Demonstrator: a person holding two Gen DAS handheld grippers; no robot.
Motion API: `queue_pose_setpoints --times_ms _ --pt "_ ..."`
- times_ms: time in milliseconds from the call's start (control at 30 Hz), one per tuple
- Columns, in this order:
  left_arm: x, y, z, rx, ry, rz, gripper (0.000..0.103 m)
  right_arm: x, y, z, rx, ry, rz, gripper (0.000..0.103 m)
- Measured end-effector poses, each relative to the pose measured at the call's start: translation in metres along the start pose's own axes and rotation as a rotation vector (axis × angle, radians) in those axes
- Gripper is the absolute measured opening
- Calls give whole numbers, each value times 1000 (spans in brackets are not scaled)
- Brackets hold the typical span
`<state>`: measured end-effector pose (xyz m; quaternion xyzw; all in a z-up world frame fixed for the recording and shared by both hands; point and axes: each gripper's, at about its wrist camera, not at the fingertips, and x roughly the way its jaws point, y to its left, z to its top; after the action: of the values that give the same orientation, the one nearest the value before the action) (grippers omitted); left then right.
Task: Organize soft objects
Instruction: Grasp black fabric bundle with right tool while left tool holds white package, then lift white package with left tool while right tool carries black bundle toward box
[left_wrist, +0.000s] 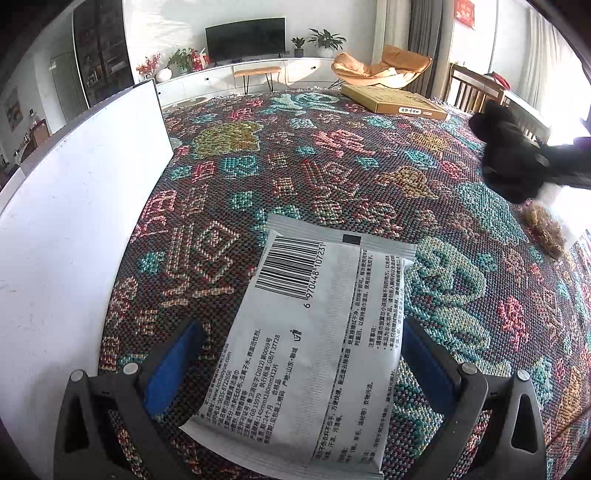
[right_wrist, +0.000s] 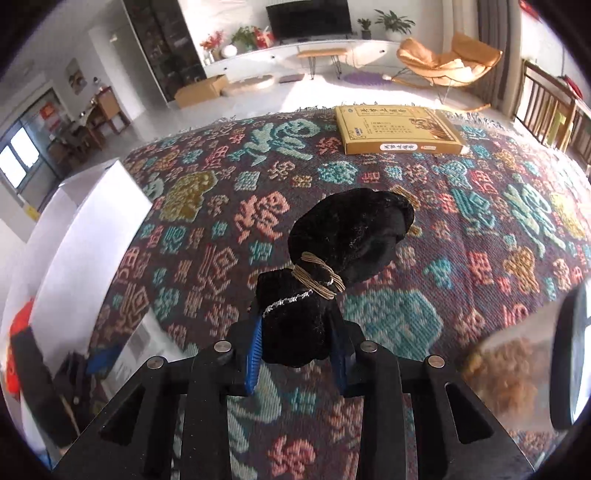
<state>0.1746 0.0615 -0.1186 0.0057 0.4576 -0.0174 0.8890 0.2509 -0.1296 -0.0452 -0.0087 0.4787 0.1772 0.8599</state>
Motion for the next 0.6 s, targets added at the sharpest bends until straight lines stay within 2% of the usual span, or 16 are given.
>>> queue_pose_setpoints --times_ms 133,167,233,300,367,500,533,600 --pt "0 0 0 0 0 0 103 -68 -24 -82 45 7 7 32" --pt "0 0 0 0 0 0 103 -81 -35 -99 65 5 -18 32" --pt "0 0 0 0 0 0 103 -95 -64 -120 78 -3 -127 33" --pt "0 0 0 0 0 0 103 -95 -101 -122 75 -5 -217 33" --pt "1 0 0 0 0 0 103 -84 -134 -109 42 -15 -289 33" --pt "1 1 0 -13 3 8 103 -46 -183 -72 -28 -9 -312 35" --pt "0 1 0 -13 5 7 103 -37 -193 -66 -31 9 -309 38" --pt "1 2 1 5 33 -6 103 -17 -211 -59 3 89 -304 54"
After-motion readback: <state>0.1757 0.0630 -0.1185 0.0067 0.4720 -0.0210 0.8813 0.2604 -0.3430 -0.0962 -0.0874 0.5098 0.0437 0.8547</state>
